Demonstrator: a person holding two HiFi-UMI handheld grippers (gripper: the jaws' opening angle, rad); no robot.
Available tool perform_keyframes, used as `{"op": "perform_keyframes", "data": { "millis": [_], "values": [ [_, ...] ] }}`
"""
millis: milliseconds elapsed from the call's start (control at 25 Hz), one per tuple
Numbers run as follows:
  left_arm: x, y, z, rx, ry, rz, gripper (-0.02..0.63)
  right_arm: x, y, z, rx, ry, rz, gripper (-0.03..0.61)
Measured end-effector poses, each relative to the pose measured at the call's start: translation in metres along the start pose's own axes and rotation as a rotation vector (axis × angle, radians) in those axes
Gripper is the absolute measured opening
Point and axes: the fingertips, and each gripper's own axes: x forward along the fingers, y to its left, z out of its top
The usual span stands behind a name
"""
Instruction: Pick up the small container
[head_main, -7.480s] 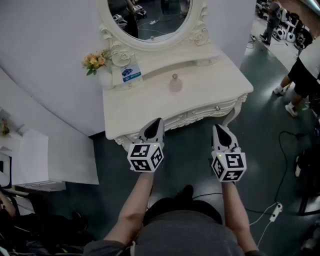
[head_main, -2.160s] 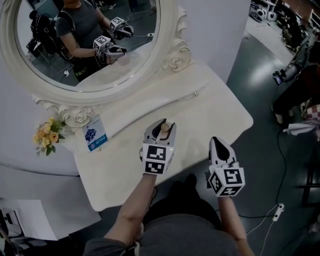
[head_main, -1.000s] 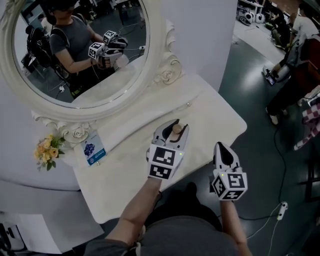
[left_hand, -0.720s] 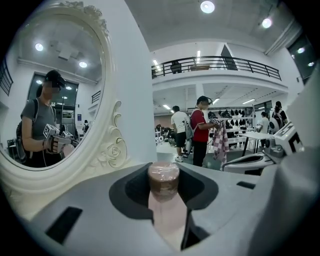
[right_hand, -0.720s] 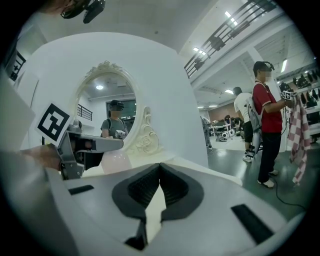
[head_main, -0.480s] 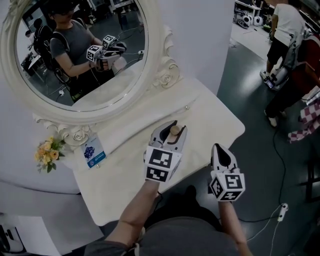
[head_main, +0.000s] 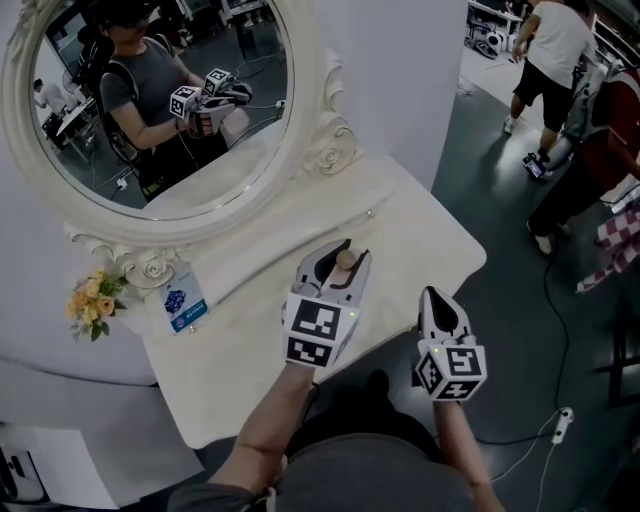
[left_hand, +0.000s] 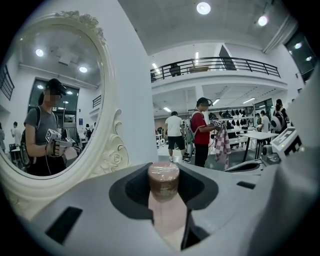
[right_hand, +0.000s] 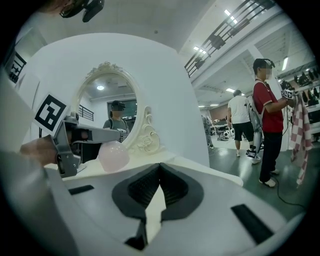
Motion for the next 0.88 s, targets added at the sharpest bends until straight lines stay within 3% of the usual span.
{"op": "perform_keyframes", "data": {
  "millis": [880],
  "values": [
    [-0.004, 0.007, 0.012, 0.01, -0.001, 0.066, 0.126, 0.003, -0.008, 0.004, -0.054, 0.007, 0.021, 0.003]
  ]
}}
